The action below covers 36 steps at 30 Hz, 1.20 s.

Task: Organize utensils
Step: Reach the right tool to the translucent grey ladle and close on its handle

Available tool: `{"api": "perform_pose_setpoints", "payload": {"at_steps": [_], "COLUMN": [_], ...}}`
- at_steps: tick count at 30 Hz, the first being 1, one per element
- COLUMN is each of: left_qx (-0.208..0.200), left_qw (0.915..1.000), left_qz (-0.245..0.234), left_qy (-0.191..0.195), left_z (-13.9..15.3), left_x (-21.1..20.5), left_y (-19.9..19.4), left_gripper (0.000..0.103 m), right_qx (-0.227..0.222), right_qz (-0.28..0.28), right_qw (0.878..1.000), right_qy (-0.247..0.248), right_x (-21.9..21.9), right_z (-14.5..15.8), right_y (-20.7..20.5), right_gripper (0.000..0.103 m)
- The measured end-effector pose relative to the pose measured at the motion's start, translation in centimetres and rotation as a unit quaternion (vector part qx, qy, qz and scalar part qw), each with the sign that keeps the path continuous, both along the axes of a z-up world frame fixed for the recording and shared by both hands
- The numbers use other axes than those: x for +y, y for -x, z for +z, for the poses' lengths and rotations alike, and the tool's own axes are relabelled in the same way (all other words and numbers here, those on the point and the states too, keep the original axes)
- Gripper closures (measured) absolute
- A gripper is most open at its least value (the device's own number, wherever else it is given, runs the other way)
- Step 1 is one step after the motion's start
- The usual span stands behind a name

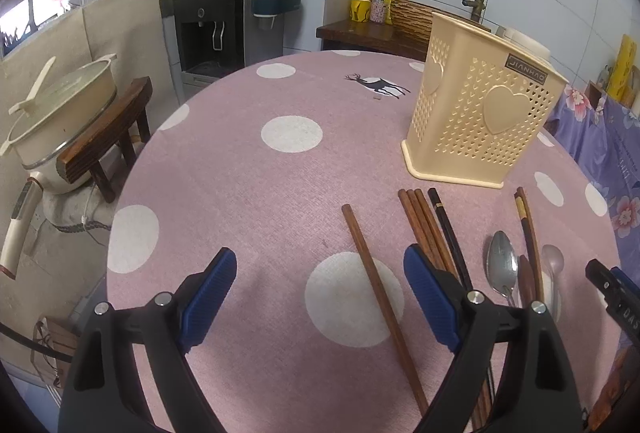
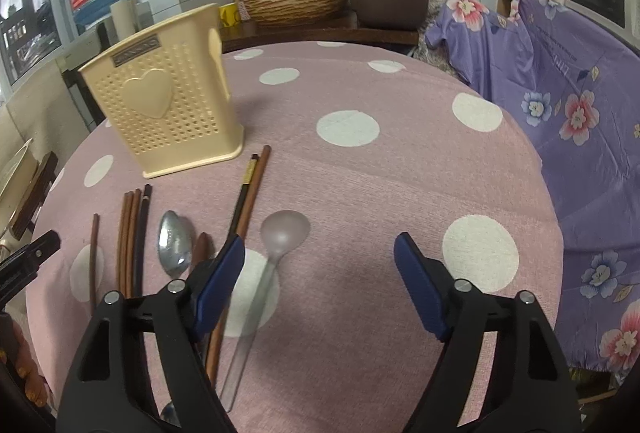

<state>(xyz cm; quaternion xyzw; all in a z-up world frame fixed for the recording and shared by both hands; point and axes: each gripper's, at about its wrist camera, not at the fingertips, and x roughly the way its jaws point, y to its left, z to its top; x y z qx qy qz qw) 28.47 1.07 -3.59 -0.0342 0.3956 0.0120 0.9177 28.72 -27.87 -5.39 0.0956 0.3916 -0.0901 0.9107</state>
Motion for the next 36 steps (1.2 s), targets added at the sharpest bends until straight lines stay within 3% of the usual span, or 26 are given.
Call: {"api": "perform_pose_setpoints", "payload": {"at_steps": [4, 17, 23, 31, 36], "left_qx": [0.007, 0.009, 0.018, 0.024, 0.033], "left_qw": [0.9998, 0.9993, 0.9992, 0.999, 0.9985], "left_qz": [-0.011, -0.027, -0.023, -0.03, -0.038], "left_qy": [0.013, 0.024, 0.026, 0.024, 0.02], "left_z": [-0.3, -0.9, -1.5, -1.7, -2.1], "left_x": [0.1, 0.5, 0.7, 0.2, -0.5], "left_y": [-0.3, -0.8, -1.1, -1.1, -1.1], "left_gripper": [0.019, 0.018, 0.018, 0.018, 0.018], "right_qx": [0.024, 0.085, 0.089, 0.084, 0.077], "right_qz": [-0.003, 0.0, -0.004, 0.006, 0.016], "right_qw": [1.0, 0.996, 0.996, 0.996, 0.997], "right_qy": [-0.014, 0.015, 0.022, 0.023, 0.003], "right_x": [0.3, 3.1, 3.5, 3.6, 3.0], "right_z": [-0.9, -3.2, -3.3, -3.0, -2.9], "right_y": [-0.9, -3.3, -5.0, -6.2, -6.1], "right_gripper": [0.033, 0.041, 0.045, 0.065, 0.066]}}
